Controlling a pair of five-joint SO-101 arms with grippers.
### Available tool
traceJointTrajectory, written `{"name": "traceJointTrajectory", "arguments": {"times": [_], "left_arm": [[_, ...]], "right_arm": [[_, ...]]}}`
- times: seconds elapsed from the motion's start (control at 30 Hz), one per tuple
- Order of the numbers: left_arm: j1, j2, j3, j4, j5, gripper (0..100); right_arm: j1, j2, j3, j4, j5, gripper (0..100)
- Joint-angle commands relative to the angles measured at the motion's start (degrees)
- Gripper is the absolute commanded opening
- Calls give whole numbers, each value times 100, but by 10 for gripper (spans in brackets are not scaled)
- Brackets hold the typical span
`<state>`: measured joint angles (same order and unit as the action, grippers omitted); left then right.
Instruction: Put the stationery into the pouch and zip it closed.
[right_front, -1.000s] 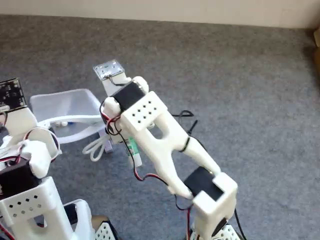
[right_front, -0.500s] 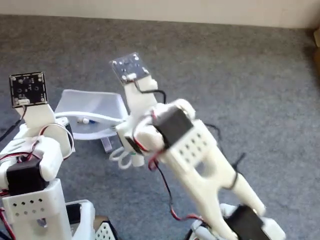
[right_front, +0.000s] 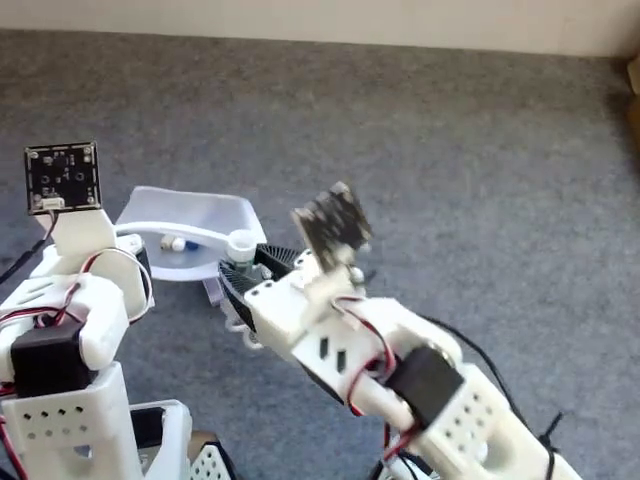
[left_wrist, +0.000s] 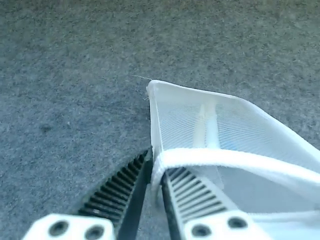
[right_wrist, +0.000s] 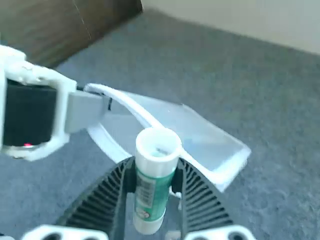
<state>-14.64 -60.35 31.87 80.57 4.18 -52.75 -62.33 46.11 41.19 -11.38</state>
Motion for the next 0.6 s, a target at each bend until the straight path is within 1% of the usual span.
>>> {"name": "traceJointTrajectory", "arguments": {"times": [0.0, 0.07, 0.13, 0.3, 0.47, 0.57], "left_arm": [[127, 48, -400, -9, -35, 7], [127, 163, -409, -9, -35, 7], [127, 400, -409, -9, -35, 7], [127, 989, -541, 0, -35, 7], [127, 1086, -558, 0, -35, 7], [127, 1086, -558, 0, -35, 7]], "right_arm": [[-57, -919, 673, -1341, 79, 3], [-92, -1253, 1086, -1982, 79, 3], [-312, -1508, 1402, -2448, 88, 3], [-778, -1701, 1727, -3222, 97, 4], [-769, -1684, 1921, -4224, 97, 4], [-769, -1675, 2044, -4602, 97, 4]]}}
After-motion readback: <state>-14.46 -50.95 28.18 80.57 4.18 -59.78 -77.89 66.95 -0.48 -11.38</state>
